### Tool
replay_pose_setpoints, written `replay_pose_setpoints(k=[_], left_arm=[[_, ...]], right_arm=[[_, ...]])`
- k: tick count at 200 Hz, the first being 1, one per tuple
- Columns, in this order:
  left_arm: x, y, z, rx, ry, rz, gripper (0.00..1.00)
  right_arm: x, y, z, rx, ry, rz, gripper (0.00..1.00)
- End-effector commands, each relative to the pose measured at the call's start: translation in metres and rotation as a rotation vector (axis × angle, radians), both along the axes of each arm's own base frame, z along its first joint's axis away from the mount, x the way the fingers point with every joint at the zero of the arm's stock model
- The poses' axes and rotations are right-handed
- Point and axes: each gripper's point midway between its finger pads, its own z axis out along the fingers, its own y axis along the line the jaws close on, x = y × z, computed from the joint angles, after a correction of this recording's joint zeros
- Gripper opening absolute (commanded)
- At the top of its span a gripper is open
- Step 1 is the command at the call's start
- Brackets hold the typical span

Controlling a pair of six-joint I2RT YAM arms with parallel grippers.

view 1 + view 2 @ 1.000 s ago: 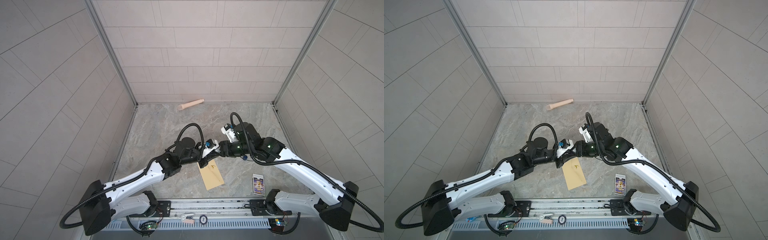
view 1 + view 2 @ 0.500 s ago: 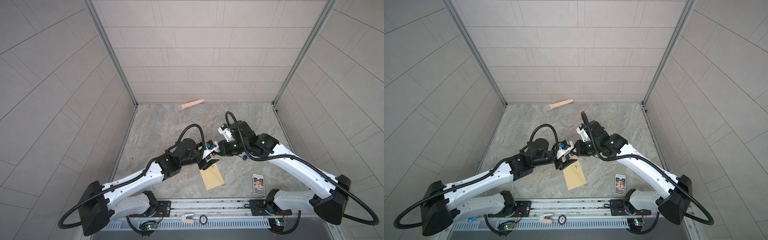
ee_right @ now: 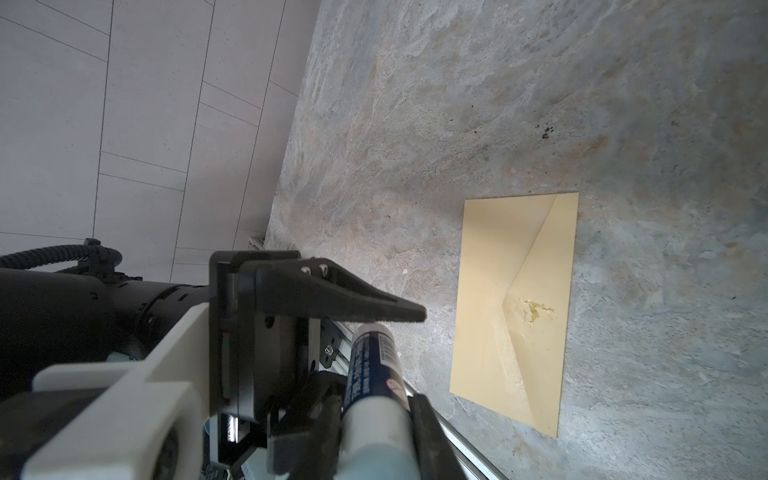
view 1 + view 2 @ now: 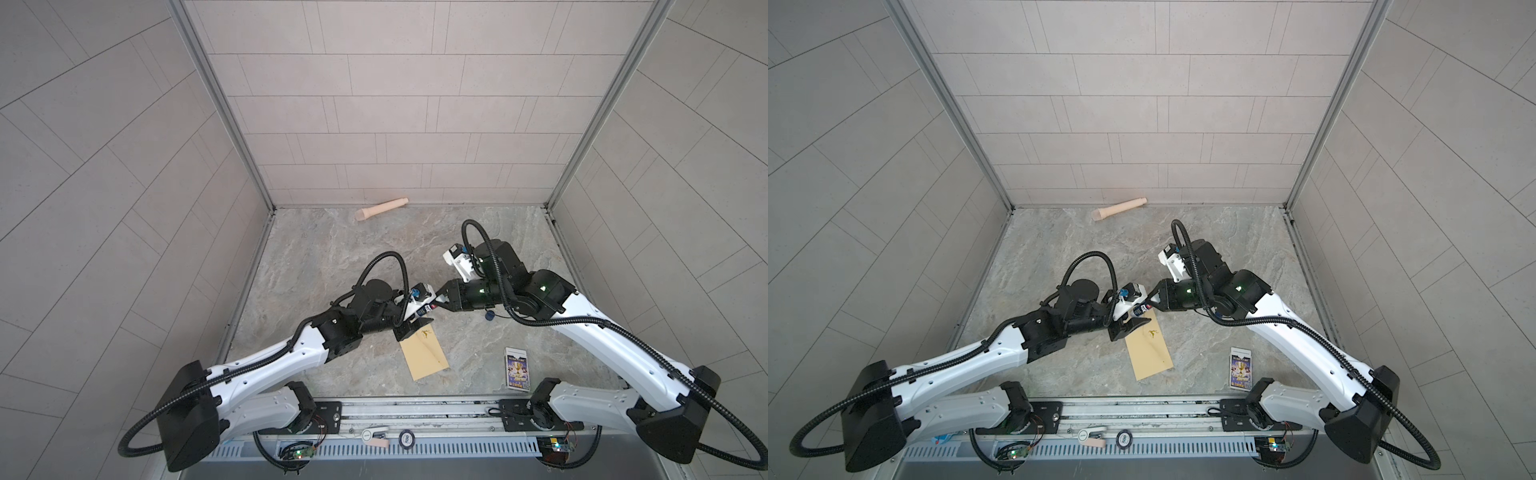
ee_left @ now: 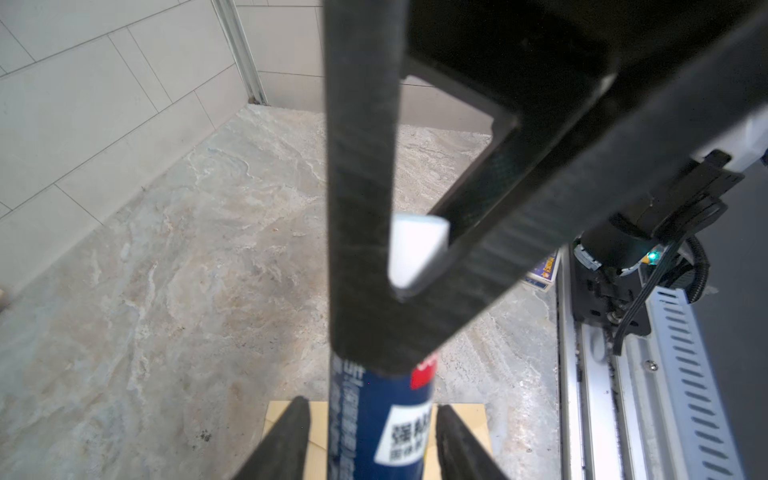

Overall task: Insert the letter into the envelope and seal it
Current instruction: 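Pass the glue stick to the left gripper while the right gripper releases it, then move the right gripper to the blue cap and grasp it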

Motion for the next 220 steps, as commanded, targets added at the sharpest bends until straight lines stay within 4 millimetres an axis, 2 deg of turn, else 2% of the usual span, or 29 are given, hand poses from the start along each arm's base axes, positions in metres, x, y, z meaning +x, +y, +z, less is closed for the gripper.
replay_pose_setpoints(k=[1, 18, 37, 45, 58, 68, 79, 96, 114, 130, 142, 155, 193, 220], left_arm=[[0.002, -0.006, 0.024, -0.041, -0.041, -0.011, 0.35], [0.002, -0.008, 0.028, -0.052, -0.042, -0.012, 0.3], [0.003, -0.009, 0.031, -0.059, -0.036, -0.013, 0.11], [0.003, -0.01, 0.03, -0.058, -0.029, -0.011, 0.01], [0.004, -0.007, 0.025, -0.044, -0.014, 0.007, 0.0], [0.006, -0.004, 0.017, -0.023, -0.008, 0.026, 0.0], [0.006, -0.001, 0.006, -0.002, 0.0, 0.037, 0.0], [0.008, 0.003, -0.008, 0.011, 0.01, 0.067, 0.0], [0.008, 0.003, -0.021, 0.029, 0.051, 0.077, 0.0], [0.006, 0.0, -0.027, 0.024, 0.083, 0.07, 0.0], [0.005, -0.001, -0.033, 0.012, 0.101, 0.069, 0.0], [0.005, -0.003, -0.035, -0.015, 0.107, 0.072, 0.0], [0.003, -0.002, -0.039, -0.031, 0.131, 0.078, 0.0], [0.003, -0.001, -0.039, -0.038, 0.135, 0.082, 0.0]], right_arm=[[-0.005, -0.003, 0.003, 0.007, -0.015, 0.014, 0.0], [-0.005, -0.003, 0.0, -0.002, -0.016, 0.013, 0.0], [-0.004, -0.003, -0.003, -0.011, -0.014, 0.012, 0.01], [-0.004, -0.004, -0.005, -0.018, -0.008, 0.008, 0.05], [-0.004, -0.014, -0.01, -0.075, -0.01, -0.01, 0.33], [0.0, -0.037, -0.018, -0.18, -0.025, -0.072, 0.53], [0.007, -0.069, -0.035, -0.327, -0.07, -0.172, 0.61], [0.021, -0.131, -0.069, -0.553, -0.134, -0.384, 0.63], [0.029, -0.176, -0.104, -0.685, -0.123, -0.506, 0.64], [0.034, -0.202, -0.136, -0.728, -0.03, -0.559, 0.6], [0.039, -0.207, -0.152, -0.697, 0.039, -0.575, 0.59], [0.046, -0.208, -0.157, -0.691, 0.063, -0.568, 0.6], [0.06, -0.207, -0.192, -0.792, 0.145, -0.499, 0.6], [0.073, -0.205, -0.207, -0.821, 0.164, -0.487, 0.58]])
